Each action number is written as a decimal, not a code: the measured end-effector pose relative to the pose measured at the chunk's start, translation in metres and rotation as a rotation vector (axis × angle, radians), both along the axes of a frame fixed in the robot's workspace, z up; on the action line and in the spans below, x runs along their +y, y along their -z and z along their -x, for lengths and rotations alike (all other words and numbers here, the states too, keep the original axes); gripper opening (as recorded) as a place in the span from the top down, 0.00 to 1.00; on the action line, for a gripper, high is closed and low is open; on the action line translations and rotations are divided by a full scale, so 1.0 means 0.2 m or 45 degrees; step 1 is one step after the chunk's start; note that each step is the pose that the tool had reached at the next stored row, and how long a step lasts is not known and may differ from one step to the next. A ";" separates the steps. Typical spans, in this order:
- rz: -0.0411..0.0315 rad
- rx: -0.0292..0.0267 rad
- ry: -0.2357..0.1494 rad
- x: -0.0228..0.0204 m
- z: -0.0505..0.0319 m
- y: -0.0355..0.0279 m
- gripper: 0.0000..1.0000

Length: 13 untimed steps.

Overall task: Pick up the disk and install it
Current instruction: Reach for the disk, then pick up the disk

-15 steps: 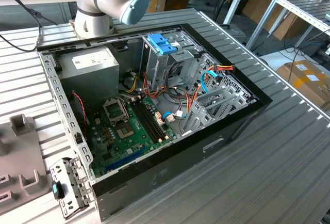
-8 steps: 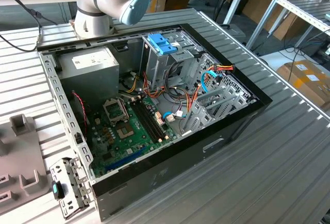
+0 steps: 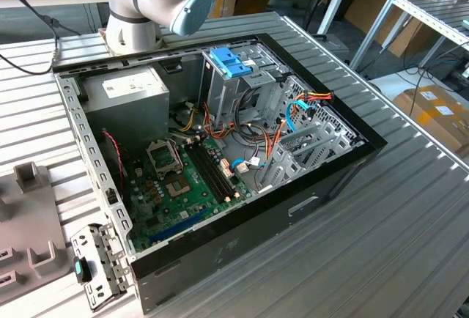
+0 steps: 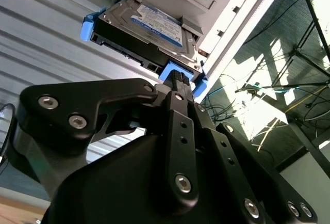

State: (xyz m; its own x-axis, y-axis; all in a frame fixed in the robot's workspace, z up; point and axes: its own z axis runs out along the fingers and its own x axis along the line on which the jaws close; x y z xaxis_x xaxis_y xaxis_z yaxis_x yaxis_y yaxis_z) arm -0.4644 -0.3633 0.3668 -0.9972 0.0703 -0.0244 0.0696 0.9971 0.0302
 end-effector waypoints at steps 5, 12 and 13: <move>0.0009 -0.0001 0.000 0.000 0.000 0.011 0.89; 0.0012 -0.0001 0.000 0.000 0.000 0.013 0.89; 0.0012 -0.0001 0.000 0.000 0.000 0.013 0.89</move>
State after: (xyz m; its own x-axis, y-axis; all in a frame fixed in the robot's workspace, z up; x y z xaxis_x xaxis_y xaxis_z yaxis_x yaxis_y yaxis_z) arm -0.4644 -0.3633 0.3643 -0.9972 0.0703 -0.0245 0.0696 0.9971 0.0293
